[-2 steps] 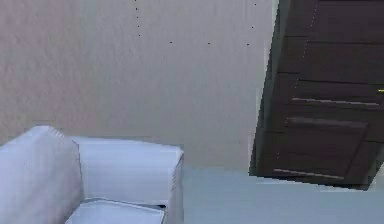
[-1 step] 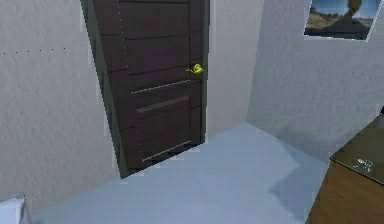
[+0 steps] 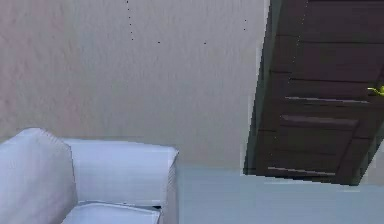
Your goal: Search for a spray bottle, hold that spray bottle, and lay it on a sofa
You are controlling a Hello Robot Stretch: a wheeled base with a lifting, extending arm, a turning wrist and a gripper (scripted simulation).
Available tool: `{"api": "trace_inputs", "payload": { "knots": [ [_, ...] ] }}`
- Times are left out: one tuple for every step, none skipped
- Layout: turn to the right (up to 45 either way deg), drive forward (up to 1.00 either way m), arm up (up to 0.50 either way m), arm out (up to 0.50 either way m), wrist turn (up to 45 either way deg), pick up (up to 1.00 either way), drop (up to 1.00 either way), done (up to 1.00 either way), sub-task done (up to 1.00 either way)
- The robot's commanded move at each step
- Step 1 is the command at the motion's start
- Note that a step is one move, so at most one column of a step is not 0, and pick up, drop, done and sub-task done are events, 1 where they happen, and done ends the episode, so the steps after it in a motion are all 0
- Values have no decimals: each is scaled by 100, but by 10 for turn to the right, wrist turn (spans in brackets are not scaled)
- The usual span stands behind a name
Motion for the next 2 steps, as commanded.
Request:
{"api": "trace_inputs", "payload": {
  "knots": [
    [-420,0,0,0,0,0,0,0,0],
    [-60,0,0,0,0,0,0,0,0]
  ]
}}
